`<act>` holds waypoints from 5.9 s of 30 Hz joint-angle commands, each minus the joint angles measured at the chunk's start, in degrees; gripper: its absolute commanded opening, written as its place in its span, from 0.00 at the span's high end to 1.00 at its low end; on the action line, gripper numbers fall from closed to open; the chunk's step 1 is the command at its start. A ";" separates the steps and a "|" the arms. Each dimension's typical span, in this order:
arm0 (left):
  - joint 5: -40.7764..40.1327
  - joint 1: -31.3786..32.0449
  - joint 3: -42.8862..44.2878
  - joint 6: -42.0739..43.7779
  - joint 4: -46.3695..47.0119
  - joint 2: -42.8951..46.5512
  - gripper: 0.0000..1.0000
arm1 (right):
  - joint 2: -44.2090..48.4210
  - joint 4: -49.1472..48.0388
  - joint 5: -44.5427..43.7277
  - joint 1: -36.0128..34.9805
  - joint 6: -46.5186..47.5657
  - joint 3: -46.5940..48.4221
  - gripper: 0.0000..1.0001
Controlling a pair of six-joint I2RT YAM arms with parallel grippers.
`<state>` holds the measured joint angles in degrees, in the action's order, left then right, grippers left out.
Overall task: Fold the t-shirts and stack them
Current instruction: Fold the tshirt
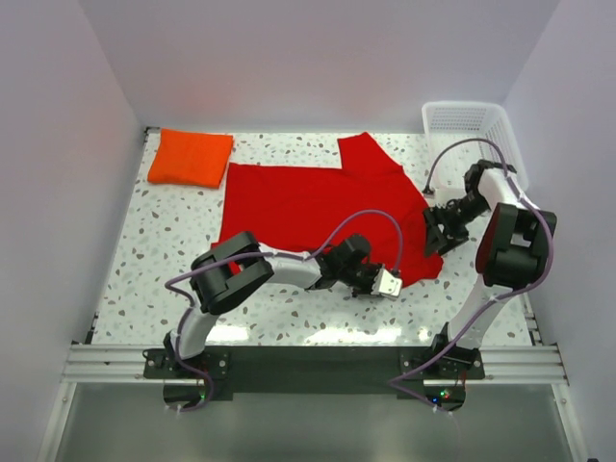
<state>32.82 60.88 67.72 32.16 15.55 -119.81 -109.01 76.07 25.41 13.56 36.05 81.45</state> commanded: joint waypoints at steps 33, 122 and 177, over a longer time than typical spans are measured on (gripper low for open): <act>15.43 -14.48 12.88 -10.11 -4.83 0.89 1.00 | 1.09 -6.03 14.05 -7.76 39.33 3.10 0.17; 12.89 -18.96 15.77 -2.99 -7.64 2.30 1.00 | -11.22 2.15 9.04 -7.50 40.41 21.11 1.00; 8.05 -25.64 8.74 4.05 6.95 0.63 0.96 | -2.79 -12.35 9.92 -13.12 34.08 19.03 1.00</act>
<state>38.44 35.70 77.52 34.35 18.76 -123.81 -116.57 62.11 34.06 0.30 67.59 102.80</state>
